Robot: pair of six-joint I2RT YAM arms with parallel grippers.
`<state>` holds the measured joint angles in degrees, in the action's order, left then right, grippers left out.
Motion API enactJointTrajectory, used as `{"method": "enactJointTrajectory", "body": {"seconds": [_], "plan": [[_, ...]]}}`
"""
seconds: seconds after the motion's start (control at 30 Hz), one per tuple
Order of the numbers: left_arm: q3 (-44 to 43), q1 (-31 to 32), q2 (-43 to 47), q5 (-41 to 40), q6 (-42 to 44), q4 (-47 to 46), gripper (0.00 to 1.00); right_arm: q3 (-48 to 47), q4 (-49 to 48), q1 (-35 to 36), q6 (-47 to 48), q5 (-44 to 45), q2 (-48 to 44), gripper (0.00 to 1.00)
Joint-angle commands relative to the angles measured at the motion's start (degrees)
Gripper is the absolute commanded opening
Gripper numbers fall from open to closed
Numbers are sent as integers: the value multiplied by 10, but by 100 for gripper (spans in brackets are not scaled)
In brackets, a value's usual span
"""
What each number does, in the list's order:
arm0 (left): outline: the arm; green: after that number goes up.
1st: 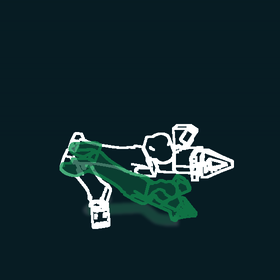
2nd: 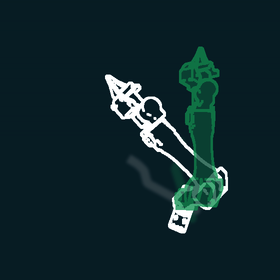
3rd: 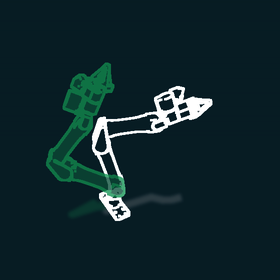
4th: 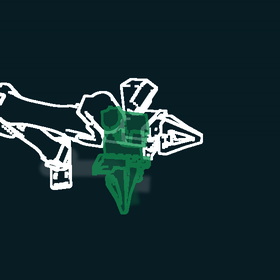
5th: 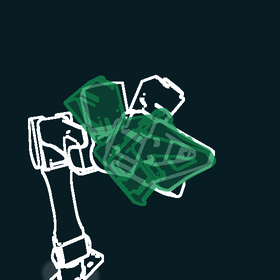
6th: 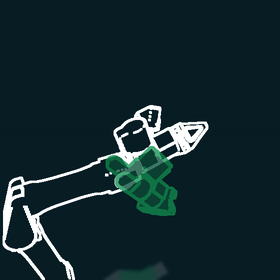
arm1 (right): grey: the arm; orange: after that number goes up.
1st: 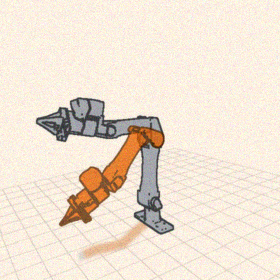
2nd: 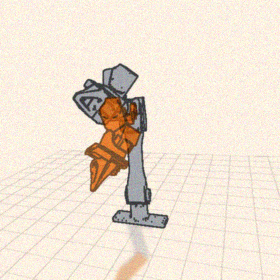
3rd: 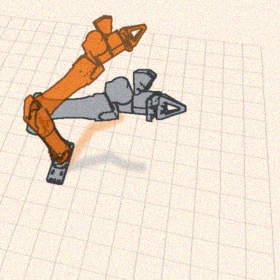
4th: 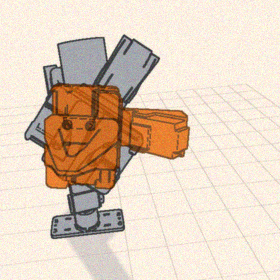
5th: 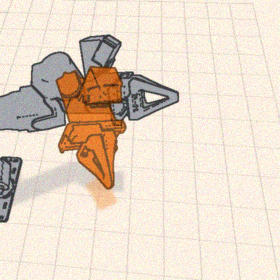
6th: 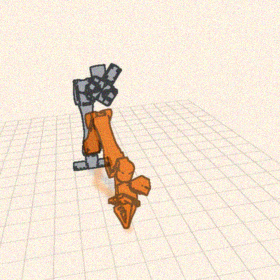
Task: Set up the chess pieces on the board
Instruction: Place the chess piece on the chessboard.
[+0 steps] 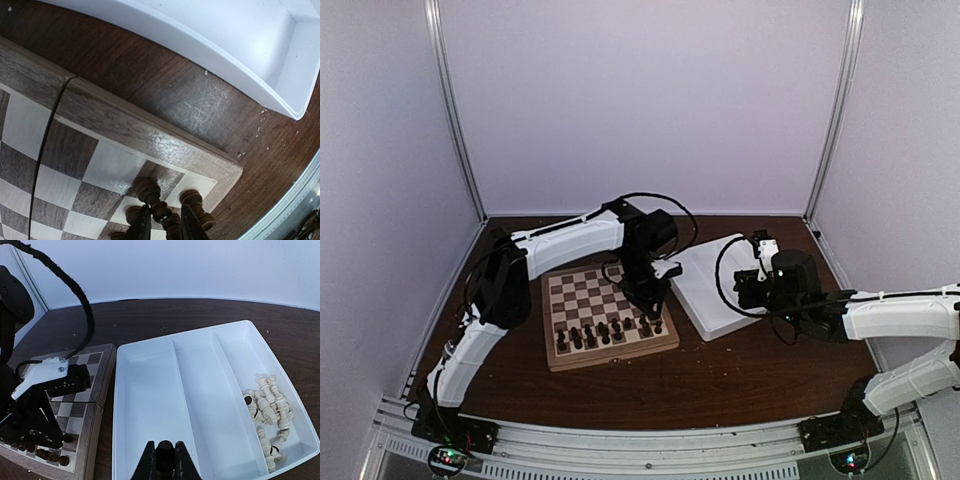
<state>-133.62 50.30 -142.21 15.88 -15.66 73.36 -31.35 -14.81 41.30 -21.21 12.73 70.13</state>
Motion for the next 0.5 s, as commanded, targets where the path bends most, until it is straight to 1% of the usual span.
{"method": "enactJointTrajectory", "body": {"seconds": [0.0,0.17,0.3,0.47], "plan": [[-12,-6,-16,3,0,-10,22,-8,-1,-4,-5,-1,0,2],[-13,-9,-21,4,2,-12,22,-8,-1,-5,-6,-1,0,2],[-15,-9,-21,-1,3,-15,25,-8,-2,-6,-6,-2,2,3],[-16,-9,-21,3,3,-28,27,-9,-2,-6,-7,-4,5,2]]}}
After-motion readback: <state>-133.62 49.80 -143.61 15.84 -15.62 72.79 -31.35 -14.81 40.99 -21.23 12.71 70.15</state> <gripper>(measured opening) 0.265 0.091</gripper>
